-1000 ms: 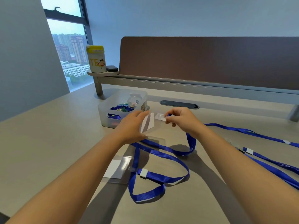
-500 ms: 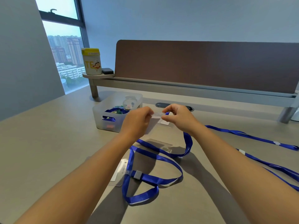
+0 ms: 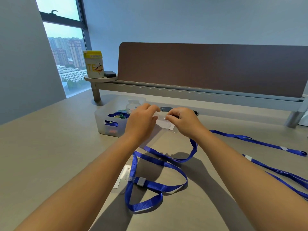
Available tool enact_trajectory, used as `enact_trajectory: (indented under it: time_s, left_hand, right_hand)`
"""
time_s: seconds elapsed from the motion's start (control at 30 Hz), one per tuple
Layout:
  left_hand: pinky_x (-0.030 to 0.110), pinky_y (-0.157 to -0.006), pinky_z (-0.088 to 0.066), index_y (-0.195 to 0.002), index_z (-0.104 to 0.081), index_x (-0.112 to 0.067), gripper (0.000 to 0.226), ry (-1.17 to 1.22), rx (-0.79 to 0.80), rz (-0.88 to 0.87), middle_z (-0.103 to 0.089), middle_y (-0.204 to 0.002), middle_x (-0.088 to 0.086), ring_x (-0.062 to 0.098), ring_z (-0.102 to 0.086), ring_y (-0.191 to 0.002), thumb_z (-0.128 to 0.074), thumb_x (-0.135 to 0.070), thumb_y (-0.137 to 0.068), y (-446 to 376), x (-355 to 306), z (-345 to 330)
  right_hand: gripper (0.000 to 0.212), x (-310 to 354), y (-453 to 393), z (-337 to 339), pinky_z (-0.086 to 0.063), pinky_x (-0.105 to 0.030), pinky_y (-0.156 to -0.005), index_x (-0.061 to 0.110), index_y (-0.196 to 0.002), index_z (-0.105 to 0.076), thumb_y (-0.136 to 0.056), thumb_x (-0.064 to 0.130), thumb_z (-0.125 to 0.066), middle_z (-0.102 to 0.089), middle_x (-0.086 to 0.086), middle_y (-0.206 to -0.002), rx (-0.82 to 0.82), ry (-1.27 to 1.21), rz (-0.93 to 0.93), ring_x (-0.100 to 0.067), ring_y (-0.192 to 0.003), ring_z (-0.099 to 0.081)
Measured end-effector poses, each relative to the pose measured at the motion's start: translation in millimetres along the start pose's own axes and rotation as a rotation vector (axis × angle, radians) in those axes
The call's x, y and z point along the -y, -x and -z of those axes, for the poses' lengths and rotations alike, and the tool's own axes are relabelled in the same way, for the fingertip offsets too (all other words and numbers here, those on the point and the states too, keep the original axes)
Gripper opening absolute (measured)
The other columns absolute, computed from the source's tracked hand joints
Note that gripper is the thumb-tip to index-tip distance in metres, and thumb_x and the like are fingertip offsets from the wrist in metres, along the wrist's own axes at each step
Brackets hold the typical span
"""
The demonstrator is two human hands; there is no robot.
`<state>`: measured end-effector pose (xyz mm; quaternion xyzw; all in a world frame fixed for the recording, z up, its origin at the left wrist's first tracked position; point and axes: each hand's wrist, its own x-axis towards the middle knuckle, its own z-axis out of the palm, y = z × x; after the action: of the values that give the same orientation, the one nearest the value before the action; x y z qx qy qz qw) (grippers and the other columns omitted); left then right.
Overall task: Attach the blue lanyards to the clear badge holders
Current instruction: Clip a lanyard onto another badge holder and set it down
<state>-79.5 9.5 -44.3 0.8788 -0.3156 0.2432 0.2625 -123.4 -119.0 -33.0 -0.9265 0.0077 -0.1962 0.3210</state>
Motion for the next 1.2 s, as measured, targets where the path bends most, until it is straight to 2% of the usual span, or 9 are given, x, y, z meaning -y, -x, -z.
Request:
enact_trajectory:
  time_s: [0.1, 0.23, 0.3, 0.4, 0.57, 0.73, 0.87, 0.97, 1.2]
  left_hand:
    - [0.041, -0.089, -0.046, -0.113, -0.058, -0.004, 0.033, -0.034, -0.051, -0.001, -0.058, -0.12, 0.021, 0.036, -0.052, -0.11, -0.063, -0.012, -0.081, 0.9, -1.4, -0.9]
    - [0.043, -0.067, -0.051, -0.087, -0.065, -0.002, 0.029, -0.116, -0.093, -0.072, -0.068, -0.092, 0.022, 0.039, -0.063, -0.082, -0.079, -0.009, -0.062, 4.4, 2.5, -3.8]
    - [0.039, -0.08, -0.047, -0.1, -0.064, -0.004, 0.028, -0.089, -0.004, -0.076, -0.066, -0.108, 0.018, 0.033, -0.06, -0.097, -0.068, -0.02, -0.077, 5.7, -1.2, -5.7]
    - [0.028, -0.092, -0.044, -0.123, -0.053, -0.011, 0.048, -0.043, 0.119, -0.003, -0.056, -0.131, 0.008, 0.021, -0.052, -0.116, -0.052, -0.04, -0.085, 5.9, 0.4, -11.2]
    - [0.03, -0.095, -0.045, -0.128, -0.048, -0.012, 0.054, -0.006, 0.161, 0.043, -0.052, -0.136, 0.007, 0.021, -0.051, -0.12, -0.052, -0.042, -0.084, 4.0, -2.5, -10.2]
    - [0.032, -0.094, -0.046, -0.128, -0.048, -0.008, 0.039, 0.113, 0.195, 0.08, -0.055, -0.131, 0.012, 0.023, -0.056, -0.113, -0.051, -0.016, -0.089, -1.0, -4.6, -8.2]
    - [0.032, -0.087, -0.048, -0.117, -0.056, -0.005, 0.036, 0.074, 0.196, 0.049, -0.064, -0.117, 0.015, 0.025, -0.061, -0.102, -0.055, -0.025, -0.087, -4.0, -3.0, -2.6]
    - [0.03, -0.082, -0.045, -0.108, -0.061, -0.004, 0.033, -0.025, 0.174, -0.007, -0.067, -0.109, 0.015, 0.025, -0.06, -0.097, -0.053, -0.029, -0.087, -5.5, 0.9, -0.1]
    - [0.023, -0.073, -0.038, -0.1, -0.065, 0.0, 0.029, 0.068, 0.173, -0.023, -0.068, -0.103, 0.019, 0.028, -0.06, -0.093, -0.05, -0.022, -0.089, -8.4, 8.2, 6.1]
  right_hand:
    - [0.027, -1.7, -2.2, -0.6, -0.048, -0.032, -0.076, -0.001, -0.105, -0.066, -0.093, 0.014, -0.048, -0.068, -0.018, -0.102, 0.029, -0.033, -0.043, -0.014, -0.074, -0.054]
    - [0.027, -4.3, -5.1, -2.4, -0.039, -0.018, -0.059, -0.004, -0.103, -0.066, -0.092, 0.013, -0.048, -0.063, -0.011, -0.083, 0.037, -0.134, -0.127, -0.005, -0.06, -0.046]
    - [0.027, -3.9, -6.5, -2.7, -0.039, -0.018, -0.059, -0.005, -0.102, -0.066, -0.092, 0.013, -0.048, -0.058, -0.001, -0.071, 0.037, -0.193, -0.172, -0.005, -0.06, -0.046]
    - [0.026, -3.3, -6.9, -2.5, -0.036, -0.016, -0.055, -0.005, -0.1, -0.066, -0.093, 0.013, -0.048, -0.054, 0.003, -0.064, 0.042, -0.258, -0.202, -0.006, -0.057, -0.045]
    - [0.026, -4.7, -6.4, -3.8, -0.035, -0.016, -0.055, -0.004, -0.101, -0.065, -0.093, 0.013, -0.047, -0.054, 0.002, -0.065, 0.052, -0.287, -0.186, -0.006, -0.058, -0.044]
    - [0.024, -5.6, -6.8, -7.0, -0.041, -0.018, -0.064, -0.002, -0.102, -0.065, -0.092, 0.012, -0.049, -0.054, 0.005, -0.066, 0.021, -0.227, -0.107, -0.007, -0.064, -0.05]
    - [0.023, -4.0, -3.9, -8.2, -0.043, -0.018, -0.063, -0.001, -0.1, -0.066, -0.092, 0.011, -0.048, -0.057, -0.002, -0.076, 0.017, -0.171, -0.042, -0.01, -0.067, -0.052]
    - [0.023, -0.1, -2.9, -10.1, -0.046, -0.027, -0.075, -0.001, -0.1, -0.066, -0.093, 0.011, -0.048, -0.058, -0.007, -0.086, 0.028, -0.113, 0.0, -0.016, -0.08, -0.054]
    - [0.023, 0.5, -2.7, -12.0, -0.043, -0.025, -0.075, 0.002, -0.104, -0.063, -0.094, 0.013, -0.045, -0.056, -0.004, -0.089, 0.013, -0.083, 0.022, -0.014, -0.082, -0.051]
